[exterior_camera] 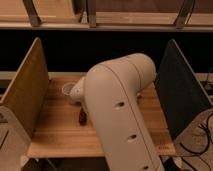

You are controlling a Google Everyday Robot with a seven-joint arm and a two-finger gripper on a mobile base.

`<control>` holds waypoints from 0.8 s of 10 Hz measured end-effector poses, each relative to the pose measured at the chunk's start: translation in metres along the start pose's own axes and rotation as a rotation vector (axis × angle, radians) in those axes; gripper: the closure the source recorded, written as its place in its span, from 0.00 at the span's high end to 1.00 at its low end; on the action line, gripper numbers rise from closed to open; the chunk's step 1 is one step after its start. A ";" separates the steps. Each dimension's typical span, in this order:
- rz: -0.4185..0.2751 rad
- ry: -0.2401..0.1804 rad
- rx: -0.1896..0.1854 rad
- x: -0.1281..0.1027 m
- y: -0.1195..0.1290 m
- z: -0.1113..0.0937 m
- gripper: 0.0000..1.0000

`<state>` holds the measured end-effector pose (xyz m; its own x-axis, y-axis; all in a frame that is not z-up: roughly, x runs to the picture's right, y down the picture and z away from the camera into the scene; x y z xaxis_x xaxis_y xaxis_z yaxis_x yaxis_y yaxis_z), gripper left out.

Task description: Wipe the white sponge on the table

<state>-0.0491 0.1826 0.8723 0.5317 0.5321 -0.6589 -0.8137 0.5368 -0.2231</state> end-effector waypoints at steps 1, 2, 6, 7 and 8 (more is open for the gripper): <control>-0.006 0.012 -0.007 0.014 0.006 0.003 0.00; -0.006 0.024 -0.012 0.023 0.008 0.006 0.00; 0.054 0.079 0.002 0.045 -0.012 0.019 0.00; 0.078 0.087 0.030 0.043 -0.028 0.020 0.00; 0.099 0.088 0.056 0.035 -0.043 0.020 0.00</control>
<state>0.0098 0.1913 0.8731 0.4248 0.5265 -0.7365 -0.8455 0.5215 -0.1149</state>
